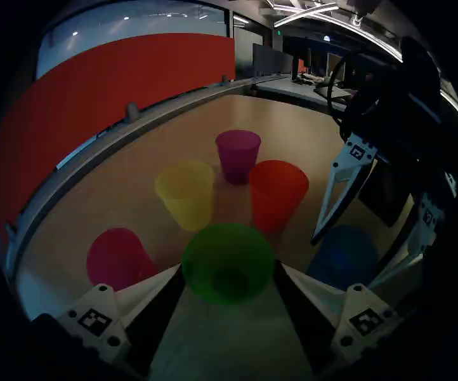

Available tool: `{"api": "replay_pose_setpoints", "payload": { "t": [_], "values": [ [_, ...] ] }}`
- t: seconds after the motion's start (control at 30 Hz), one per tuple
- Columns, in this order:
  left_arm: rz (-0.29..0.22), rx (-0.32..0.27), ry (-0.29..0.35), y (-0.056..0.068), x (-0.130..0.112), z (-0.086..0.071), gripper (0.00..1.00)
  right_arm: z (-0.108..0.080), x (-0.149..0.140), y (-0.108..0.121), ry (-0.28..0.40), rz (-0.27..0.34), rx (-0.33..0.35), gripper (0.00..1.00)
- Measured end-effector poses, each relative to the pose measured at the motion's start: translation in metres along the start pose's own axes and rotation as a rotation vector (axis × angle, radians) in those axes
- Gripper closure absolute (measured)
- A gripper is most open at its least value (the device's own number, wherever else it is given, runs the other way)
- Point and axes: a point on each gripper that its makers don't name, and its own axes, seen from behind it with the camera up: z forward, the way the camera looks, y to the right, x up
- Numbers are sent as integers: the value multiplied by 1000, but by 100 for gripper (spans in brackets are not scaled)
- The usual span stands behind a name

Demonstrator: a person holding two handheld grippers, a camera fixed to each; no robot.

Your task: Pour water

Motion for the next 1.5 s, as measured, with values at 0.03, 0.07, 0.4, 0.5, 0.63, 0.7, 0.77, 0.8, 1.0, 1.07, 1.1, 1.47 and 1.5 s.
{"api": "replay_pose_setpoints", "payload": {
  "t": [0.03,0.07,0.4,0.5,0.63,0.7,0.77,0.8,1.0,1.07,1.1,1.47,1.5],
  "values": [
    [0,1,0,0,0,0,3,0,0,0,0,1,1,0],
    [1,3,1,-1,0,1,3,1,0,0,1,2,2,0],
    [-4,5,9,-2,-1,4,12,1,1,-1,2,6,6,0],
    [-7,2,10,-1,-1,3,13,1,0,0,2,6,6,0],
    [-8,1,12,-1,-2,4,14,1,0,0,3,6,5,0],
    [-8,0,12,-1,-2,4,14,1,0,-1,4,6,4,0],
    [-9,0,12,-1,-2,4,14,2,1,-1,5,8,6,0],
    [-9,0,12,-1,-2,4,14,2,1,-1,6,10,7,2],
    [-8,1,14,-2,-2,3,14,2,2,-2,11,23,12,8],
    [-8,1,15,-2,-2,3,14,1,2,-2,12,22,11,8],
    [-9,2,15,-2,-1,3,14,1,2,-2,13,21,11,8],
    [-19,11,44,-3,5,-5,14,-7,0,0,16,33,0,8],
    [-20,14,48,-3,6,-7,14,-8,0,1,19,35,-3,8]
  ]
}}
